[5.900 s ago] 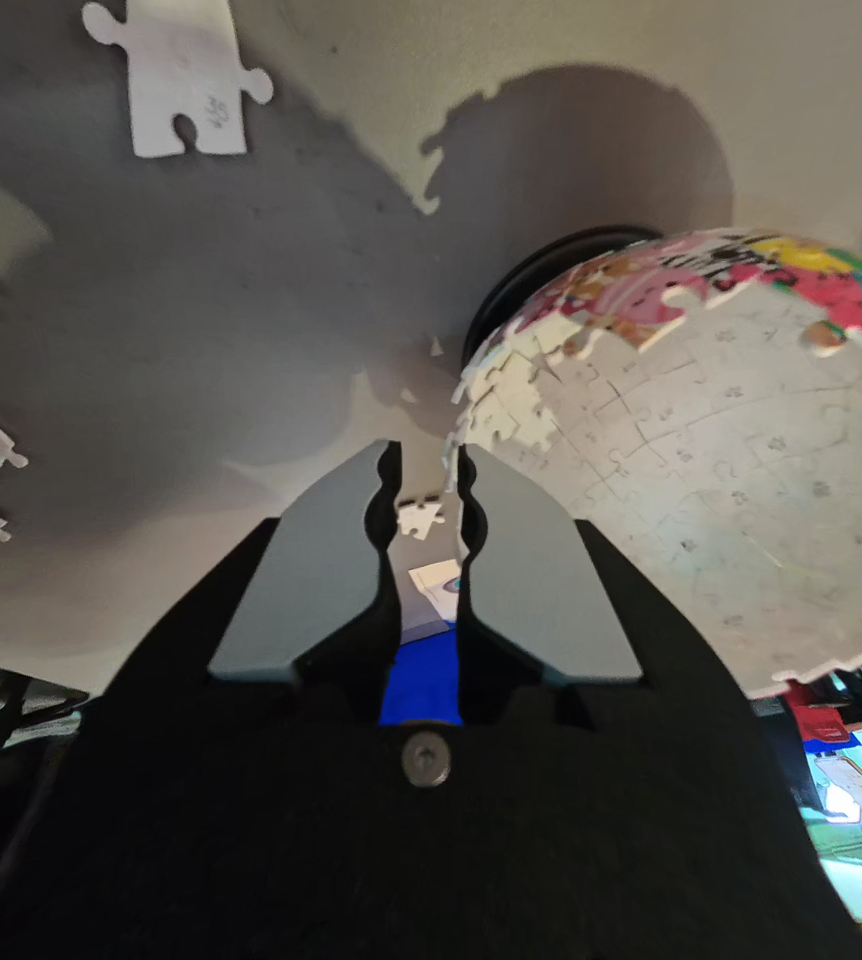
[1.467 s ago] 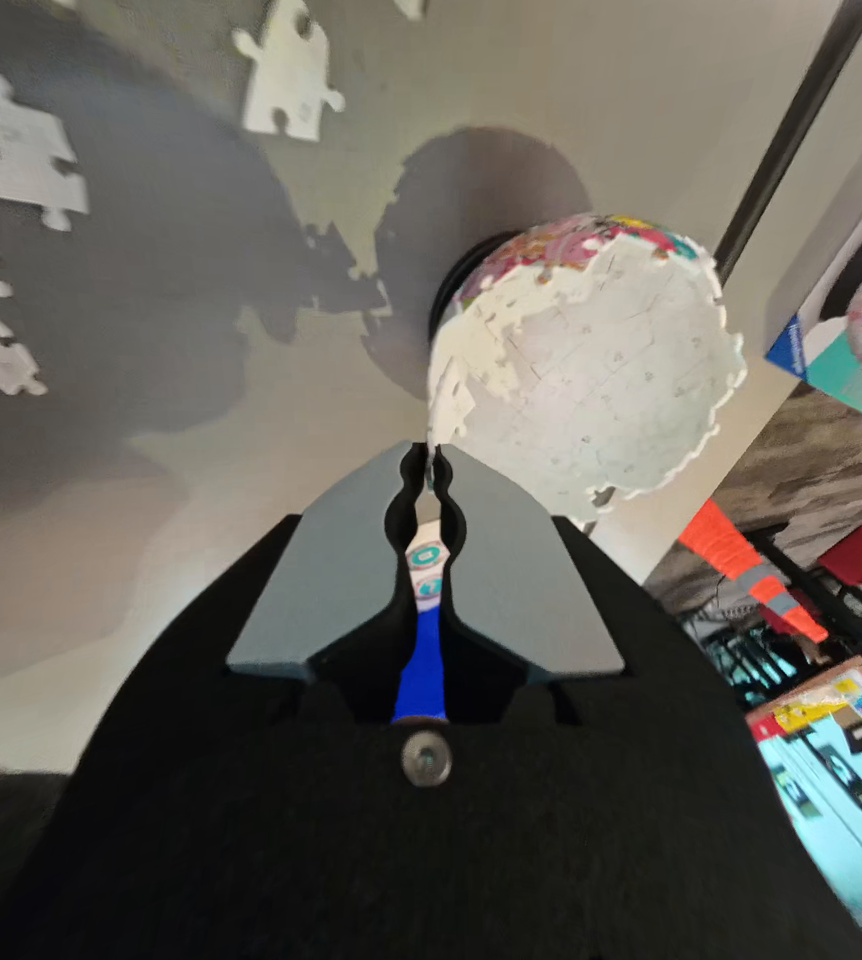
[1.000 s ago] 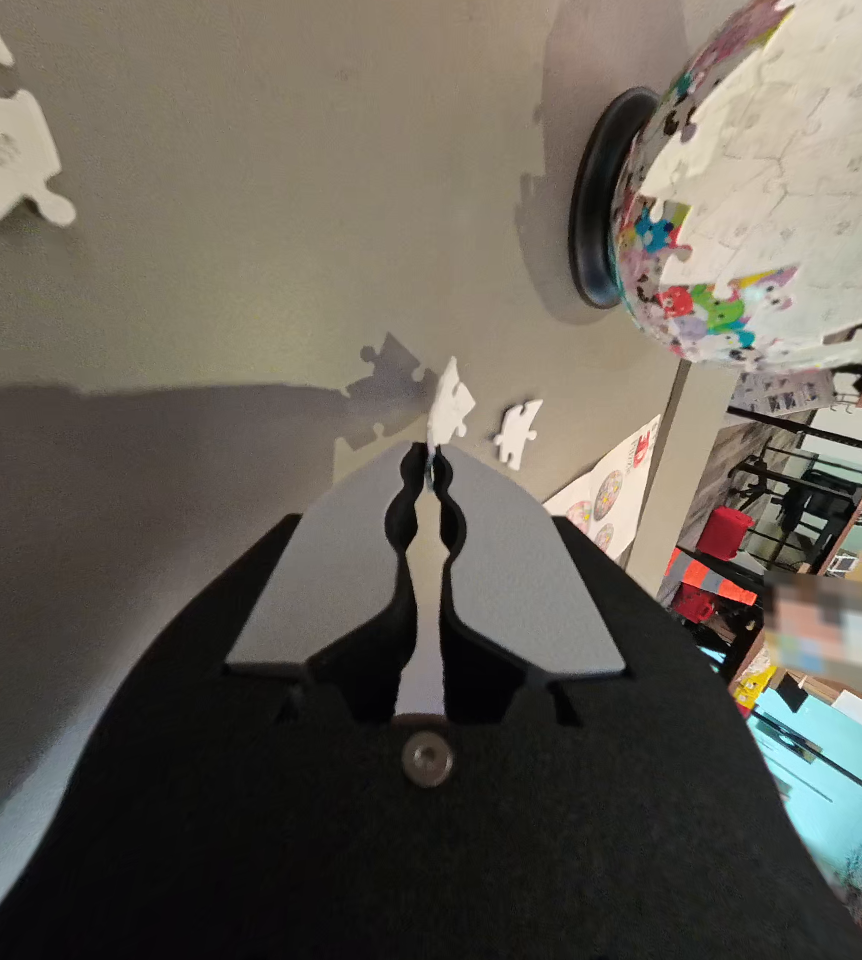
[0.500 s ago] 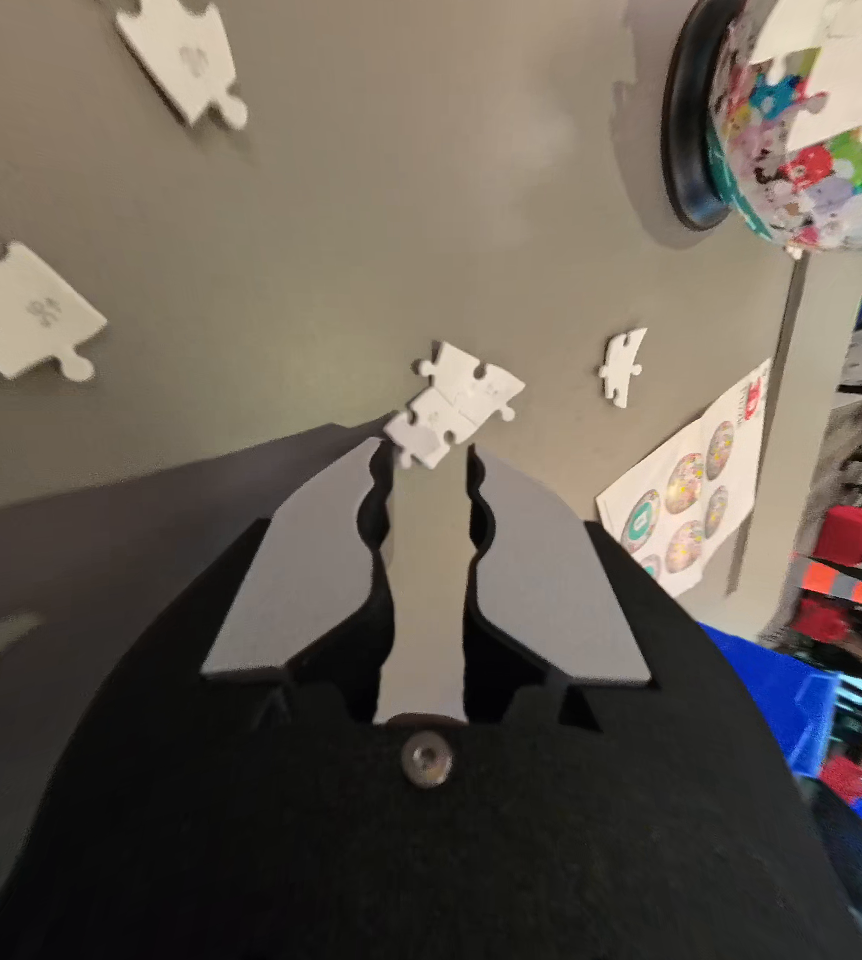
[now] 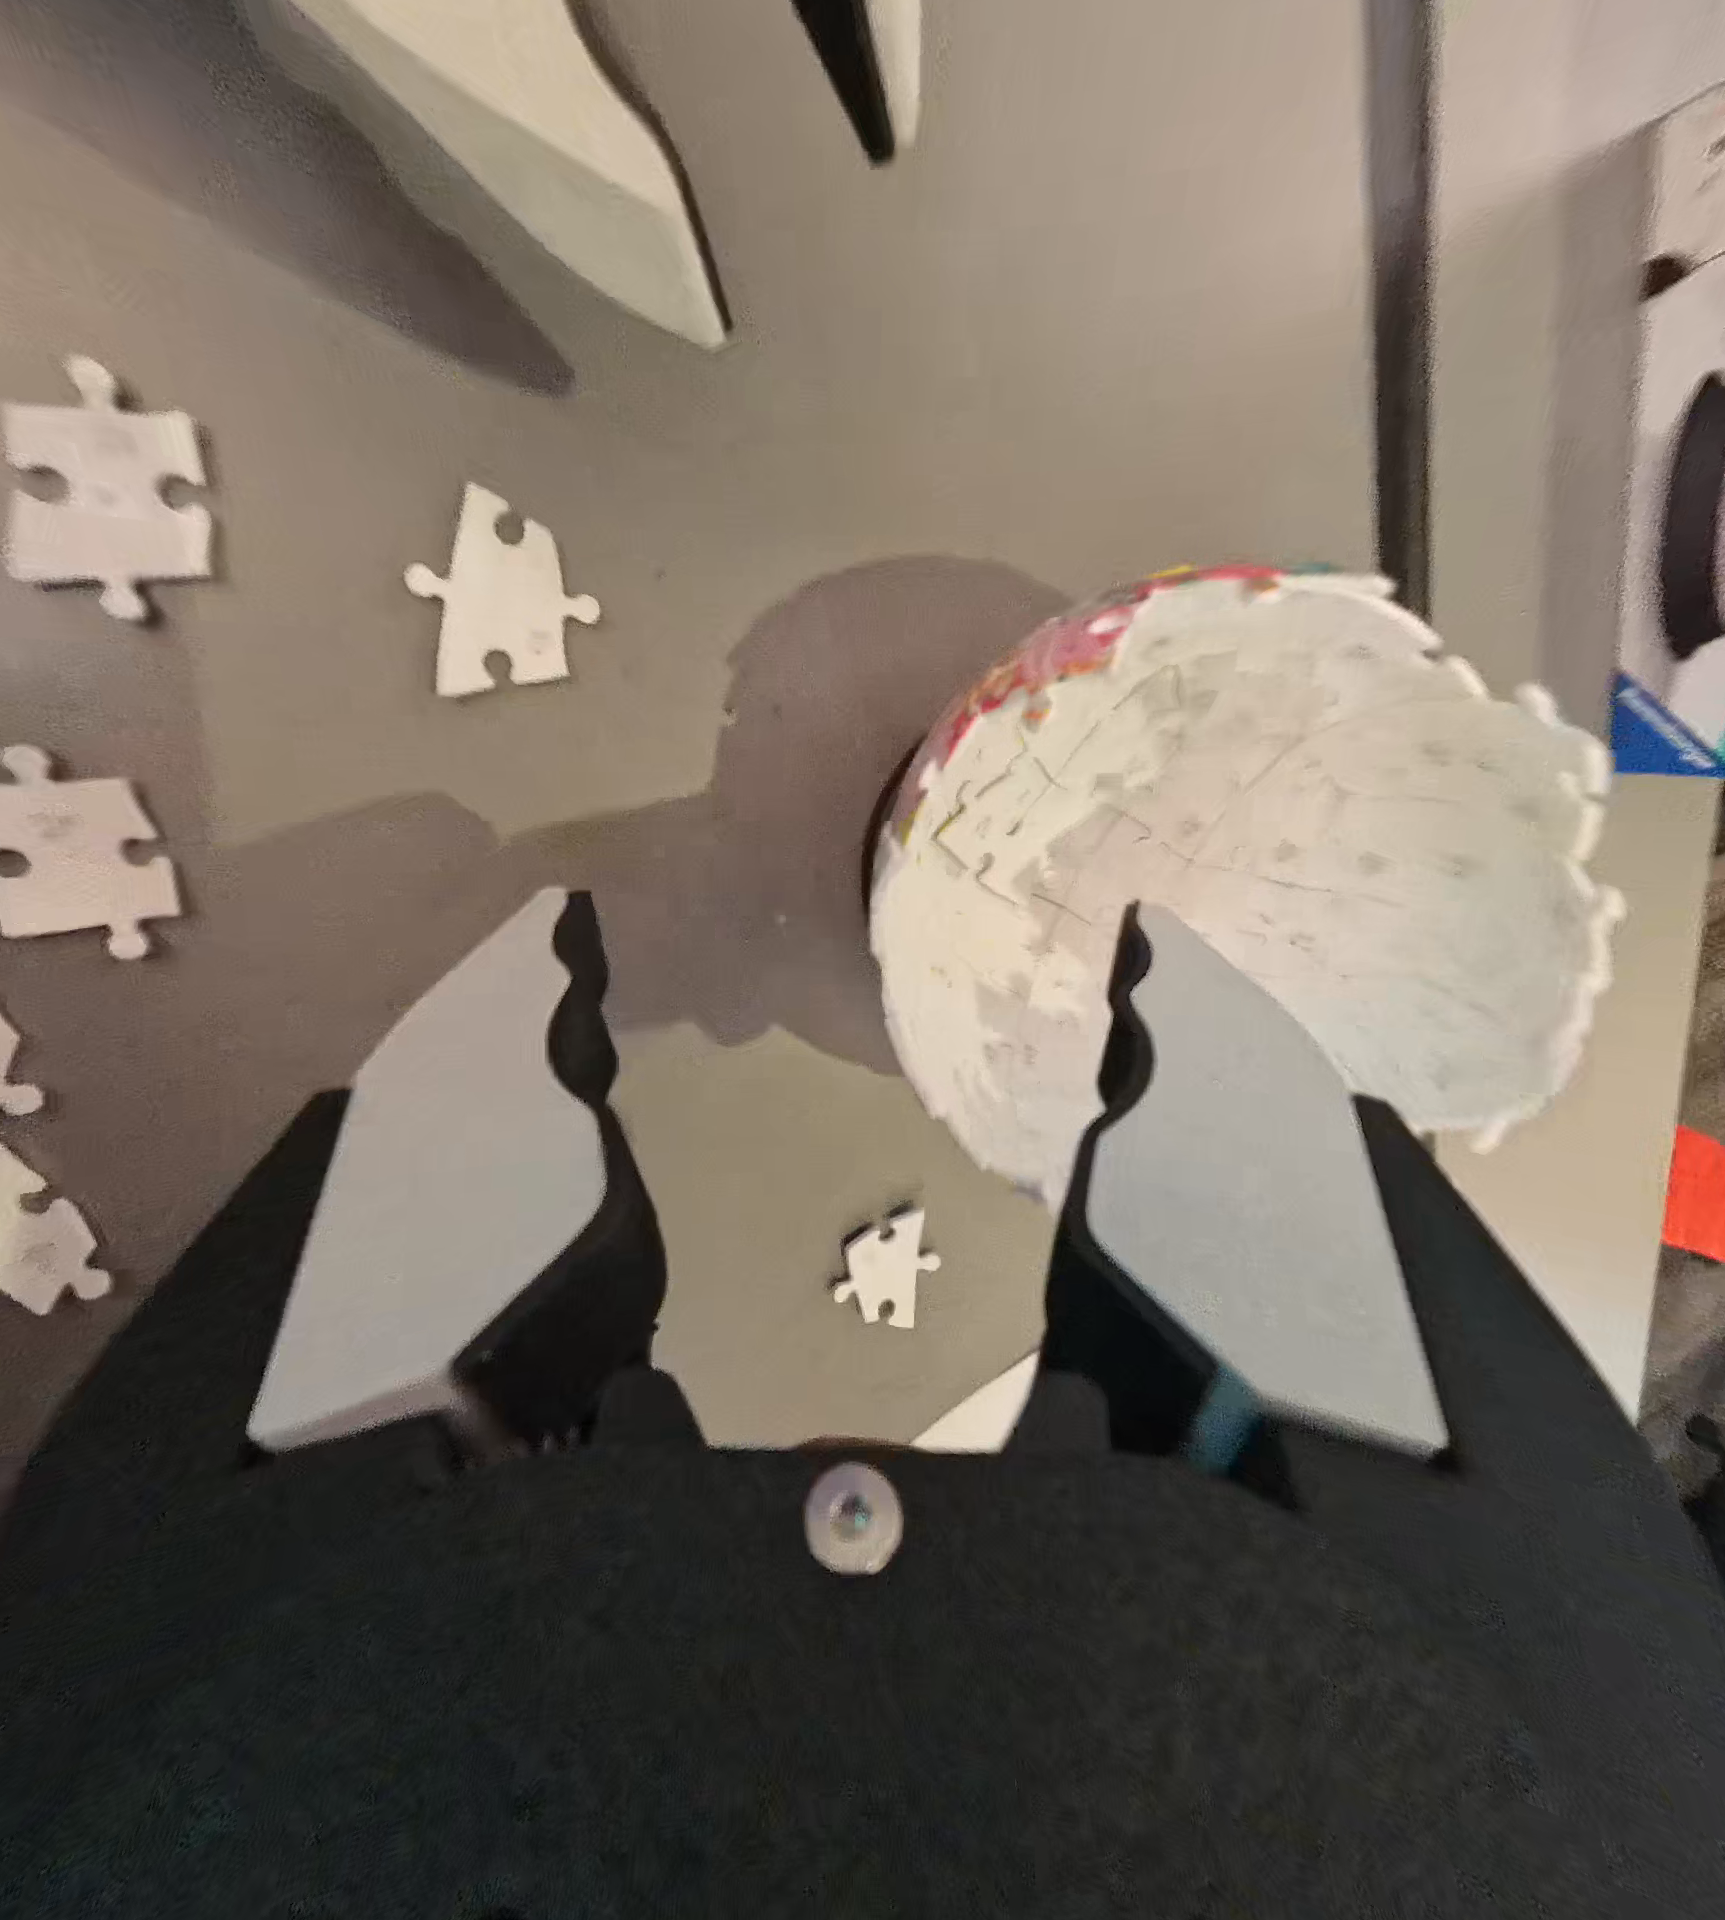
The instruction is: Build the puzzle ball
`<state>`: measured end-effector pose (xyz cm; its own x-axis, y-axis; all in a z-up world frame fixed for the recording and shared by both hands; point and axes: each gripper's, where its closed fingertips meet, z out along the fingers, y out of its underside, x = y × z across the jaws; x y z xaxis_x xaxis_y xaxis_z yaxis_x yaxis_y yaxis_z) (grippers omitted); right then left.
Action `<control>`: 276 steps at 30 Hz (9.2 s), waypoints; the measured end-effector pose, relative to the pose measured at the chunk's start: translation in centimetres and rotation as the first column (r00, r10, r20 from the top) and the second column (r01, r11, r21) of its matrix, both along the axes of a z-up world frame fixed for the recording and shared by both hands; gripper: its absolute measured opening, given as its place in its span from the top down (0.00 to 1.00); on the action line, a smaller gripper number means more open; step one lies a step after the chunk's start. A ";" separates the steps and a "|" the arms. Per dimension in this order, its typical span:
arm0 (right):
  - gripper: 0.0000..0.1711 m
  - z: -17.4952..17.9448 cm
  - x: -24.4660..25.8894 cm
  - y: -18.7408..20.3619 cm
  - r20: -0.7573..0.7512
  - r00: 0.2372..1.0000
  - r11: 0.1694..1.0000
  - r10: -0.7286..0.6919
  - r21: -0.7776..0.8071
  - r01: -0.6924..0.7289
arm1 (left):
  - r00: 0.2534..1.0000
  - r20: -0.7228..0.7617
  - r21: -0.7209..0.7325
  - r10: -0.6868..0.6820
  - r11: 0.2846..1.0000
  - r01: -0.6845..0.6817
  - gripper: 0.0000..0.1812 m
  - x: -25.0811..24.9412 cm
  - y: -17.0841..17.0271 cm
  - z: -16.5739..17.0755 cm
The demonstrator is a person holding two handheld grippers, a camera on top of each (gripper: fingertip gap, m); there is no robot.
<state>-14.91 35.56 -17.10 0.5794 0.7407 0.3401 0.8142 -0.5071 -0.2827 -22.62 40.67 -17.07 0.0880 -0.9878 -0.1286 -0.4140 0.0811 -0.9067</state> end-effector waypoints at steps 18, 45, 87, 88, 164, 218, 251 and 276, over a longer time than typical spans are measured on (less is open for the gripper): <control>0.47 -4.7 0.6 1.3 0.114 0.989 0.986 -0.098 -0.123 0.112 | 0.999 -0.040 0.026 -0.038 0.999 0.039 0.82 0.2 -1.0 -0.6; 0.66 5.7 7.7 -1.7 -0.488 0.864 0.906 -0.128 0.297 0.301 | 0.988 0.148 -0.105 0.050 0.994 -0.034 0.86 7.5 -2.7 6.9; 1.00 4.5 8.4 0.2 -0.782 0.541 0.906 0.309 0.414 0.082 | 0.809 -0.587 -0.140 0.015 0.983 -0.119 1.00 16.3 -1.1 1.9; 1.00 4.5 8.6 0.2 -0.785 0.540 0.907 0.305 0.413 0.088 | 0.810 -0.587 -0.140 0.014 0.983 -0.118 1.00 16.3 -1.1 1.9; 0.87 6.1 12.4 0.4 -0.809 0.553 0.888 0.198 0.387 0.248 | 0.902 -0.375 -0.011 0.212 0.972 -0.234 0.92 8.5 -1.3 8.2; 0.97 5.6 4.9 -22.7 -0.806 0.582 0.802 0.106 0.415 0.429 | 0.959 0.095 -0.231 0.268 0.943 -0.241 0.99 -5.8 -18.0 3.8; 0.56 5.2 8.9 -8.3 -0.535 0.845 0.901 0.005 0.369 0.229 | 0.963 -0.028 -0.321 0.267 0.910 -0.262 0.69 2.4 -5.7 2.7; 1.00 2.6 8.7 -0.3 -0.726 0.628 0.865 0.279 0.474 0.164 | 0.665 -0.728 -0.228 -0.168 0.974 -0.003 1.00 14.2 -3.5 -0.8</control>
